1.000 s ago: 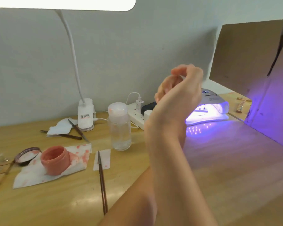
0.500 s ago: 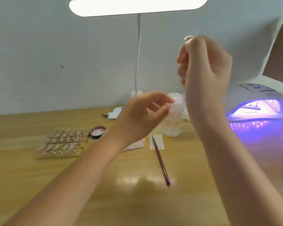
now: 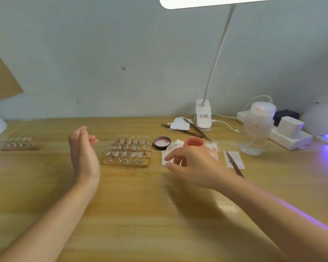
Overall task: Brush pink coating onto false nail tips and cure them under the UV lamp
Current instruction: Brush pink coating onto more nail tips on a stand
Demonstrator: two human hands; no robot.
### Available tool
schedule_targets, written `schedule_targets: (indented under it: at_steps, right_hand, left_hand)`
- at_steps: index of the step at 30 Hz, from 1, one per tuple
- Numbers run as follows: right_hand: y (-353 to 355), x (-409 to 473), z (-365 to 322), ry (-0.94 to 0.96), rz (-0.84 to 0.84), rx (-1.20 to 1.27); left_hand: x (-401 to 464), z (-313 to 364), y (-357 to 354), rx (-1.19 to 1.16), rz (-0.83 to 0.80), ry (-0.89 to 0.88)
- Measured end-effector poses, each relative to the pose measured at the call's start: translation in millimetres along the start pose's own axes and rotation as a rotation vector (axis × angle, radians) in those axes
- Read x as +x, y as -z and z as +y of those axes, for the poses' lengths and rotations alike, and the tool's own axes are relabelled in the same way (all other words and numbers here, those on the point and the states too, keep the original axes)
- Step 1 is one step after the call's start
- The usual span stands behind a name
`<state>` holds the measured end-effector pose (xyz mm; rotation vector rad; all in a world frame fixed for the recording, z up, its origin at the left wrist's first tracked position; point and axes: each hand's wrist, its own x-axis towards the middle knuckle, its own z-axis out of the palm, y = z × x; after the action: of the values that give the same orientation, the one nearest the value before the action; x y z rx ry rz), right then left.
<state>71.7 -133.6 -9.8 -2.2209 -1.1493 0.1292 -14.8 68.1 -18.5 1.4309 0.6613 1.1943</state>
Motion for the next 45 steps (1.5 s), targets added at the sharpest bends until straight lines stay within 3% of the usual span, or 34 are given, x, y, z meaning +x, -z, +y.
schedule_targets:
  at_steps: [3,10,15,23,27,31,34,37,41,43,45]
  right_hand:
    - [-15.6,12.3,-8.2,0.055,-0.064,-0.099]
    - [-35.7,35.6,-21.9,-0.001,-0.078,-0.228]
    - [-40.0,40.2,-22.1,-0.013,-0.01,-0.185]
    - [-24.9,-3.7,-28.9,0.092,-0.125,-0.192]
    - [-7.7,-43.1,-21.5,0.046,-0.162,-0.237]
    - [13.2,-82.3,-7.2,-0.109,-0.169,-0.304]
    - [22.5,-103.3,0.7,-0.242,-0.101,-0.35]
    - [22.0,-107.2,3.0,-0.293,-0.047,-0.385]
    - [12.3,-97.8,1.1,-0.179,-0.014,-0.344]
    - [9.1,-93.5,0.2,-0.096,-0.035,-0.246]
    - [11.6,-91.3,1.4,-0.025,-0.091,-0.184]
  left_hand:
    - [-0.9,-6.4,-2.9,-0.054,0.011,0.116]
    - [-0.2,-8.5,-5.2,-0.063,0.007,0.164]
    - [-5.4,-4.1,-7.8,-0.062,0.064,0.167]
    - [-35.5,9.9,-17.0,-0.144,0.095,0.207]
    - [-64.8,14.7,-29.2,-0.172,-0.062,0.191]
    - [-78.7,24.8,-30.6,-0.146,-0.221,-0.062]
    - [-92.7,32.0,-25.3,-0.111,-0.451,-0.194]
    - [-107.6,30.1,-22.7,0.263,-0.77,-0.287]
    - [-114.0,24.6,-20.3,0.623,-1.11,-0.439]
    - [-108.6,22.0,-18.2,0.75,-1.215,-0.421]
    - [-104.0,19.6,-17.8,0.8,-1.209,-0.407]
